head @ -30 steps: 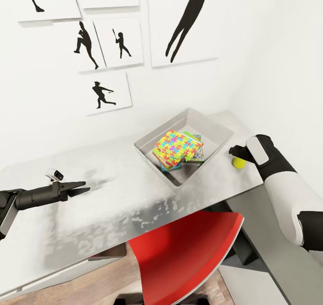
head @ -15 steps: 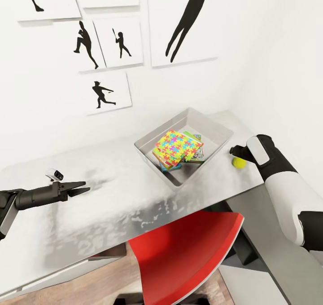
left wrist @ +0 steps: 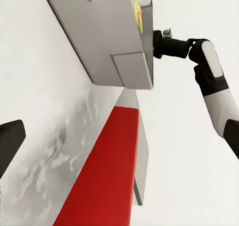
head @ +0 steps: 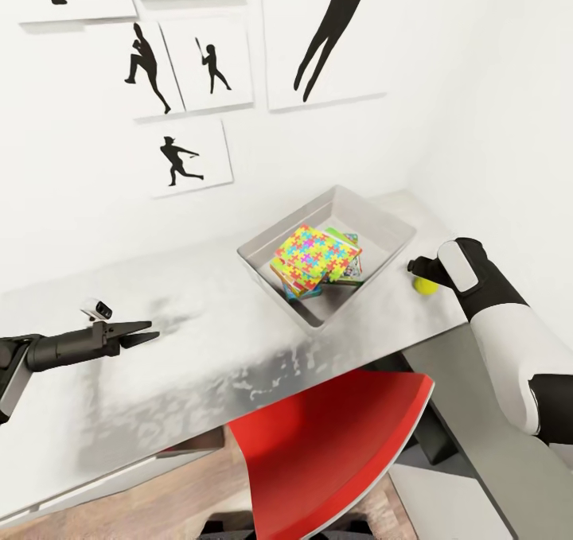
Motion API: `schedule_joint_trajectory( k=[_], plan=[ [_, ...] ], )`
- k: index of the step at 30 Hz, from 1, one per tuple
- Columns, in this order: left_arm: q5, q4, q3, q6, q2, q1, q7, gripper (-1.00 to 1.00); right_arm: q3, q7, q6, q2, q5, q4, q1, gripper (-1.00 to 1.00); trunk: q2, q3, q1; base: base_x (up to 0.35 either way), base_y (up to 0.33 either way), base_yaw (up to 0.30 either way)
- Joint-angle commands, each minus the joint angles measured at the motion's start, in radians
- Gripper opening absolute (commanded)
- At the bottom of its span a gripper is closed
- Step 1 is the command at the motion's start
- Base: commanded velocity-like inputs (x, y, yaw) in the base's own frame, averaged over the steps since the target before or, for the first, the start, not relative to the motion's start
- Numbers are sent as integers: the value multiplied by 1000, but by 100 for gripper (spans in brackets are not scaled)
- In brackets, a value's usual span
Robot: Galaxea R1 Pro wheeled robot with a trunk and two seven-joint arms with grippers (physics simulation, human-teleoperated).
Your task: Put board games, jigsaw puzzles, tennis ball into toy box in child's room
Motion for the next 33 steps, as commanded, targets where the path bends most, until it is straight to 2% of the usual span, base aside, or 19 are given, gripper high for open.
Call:
schedule_joint_trajectory(
  k=[1,6,9,15,33],
  plan=[
    [0,-1,0,11,1,-1,-4,100,6,-9,2,-1,-10,-1,-1,100,-2,-3,0,0,0,0],
    [1,-29,0,15,7,-5,-5,100,5,-10,2,-2,-10,-3,-2,100,-2,-11,0,0,0,0],
    [3,-77,0,17,25,-13,-9,100,5,-10,2,-4,-11,-4,-2,100,-2,-16,0,0,0,0],
    [4,-120,0,18,39,-17,-37,100,5,-10,2,-8,-11,-4,-3,100,-2,-26,0,0,0,0],
    [1,-127,-2,18,43,-17,-37,100,5,-10,4,-9,-12,-5,-11,100,-2,-50,0,0,0,0]
  ],
)
